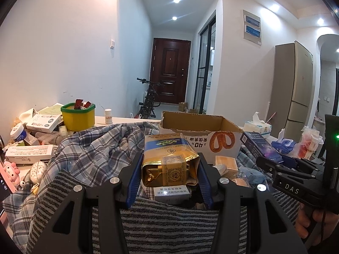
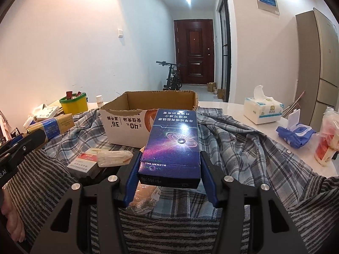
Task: Organize objects
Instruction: 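Raise the dark blue box with the right gripper while the left gripper carries the coffee bag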
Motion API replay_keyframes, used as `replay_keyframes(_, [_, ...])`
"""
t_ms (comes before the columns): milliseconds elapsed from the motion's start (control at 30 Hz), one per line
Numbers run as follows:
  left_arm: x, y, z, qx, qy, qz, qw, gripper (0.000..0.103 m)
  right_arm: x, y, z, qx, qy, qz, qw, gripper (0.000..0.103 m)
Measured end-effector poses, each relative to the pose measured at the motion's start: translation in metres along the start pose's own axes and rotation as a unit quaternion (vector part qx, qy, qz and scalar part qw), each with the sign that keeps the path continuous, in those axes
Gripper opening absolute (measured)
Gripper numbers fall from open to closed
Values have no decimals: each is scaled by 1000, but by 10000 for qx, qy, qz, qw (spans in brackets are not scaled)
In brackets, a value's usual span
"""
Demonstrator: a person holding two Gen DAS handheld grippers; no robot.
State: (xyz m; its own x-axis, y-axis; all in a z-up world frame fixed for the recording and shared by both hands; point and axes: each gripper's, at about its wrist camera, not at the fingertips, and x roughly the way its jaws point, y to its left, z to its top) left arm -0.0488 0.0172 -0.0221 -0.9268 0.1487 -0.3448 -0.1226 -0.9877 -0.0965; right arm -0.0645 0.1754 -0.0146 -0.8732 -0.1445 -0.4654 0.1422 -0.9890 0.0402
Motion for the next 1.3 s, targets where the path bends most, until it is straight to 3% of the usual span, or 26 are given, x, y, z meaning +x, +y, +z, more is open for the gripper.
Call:
replay_keyframes(400, [0, -3, 4, 44, 28, 28, 10000, 51, -9, 1, 3, -14, -217, -117, 9997, 52])
replay_keyframes(500, [-2, -6, 9, 9, -99, 109, 9999, 51, -18, 0, 9, 94, -466, -279, 9985, 52])
replay_keyframes(600, [-5, -9, 17, -29, -207, 29, 9998, 51, -26, -2, 21, 206, -613, -229, 9976, 52])
replay_keyframes(767, [-17, -20, 39, 379, -517, 28, 9979, 51, -42, -4, 45, 3, -927, -327, 9952, 52])
replay_keyframes(867, [-23, -23, 57, 474, -610, -271, 9966, 51, -51, -5, 63, -109, -1145, -382, 9926, 52])
replay_keyframes(1067, [-35, -28, 103, 526, -927, -429, 9934, 51, -73, -6, 108, -78, -1559, -49, 9877, 52])
replay_keyframes(1300, [-56, -25, 159, 317, -1572, -170, 9869, 51, -99, -4, 170, -116, -1876, 645, 9801, 52])
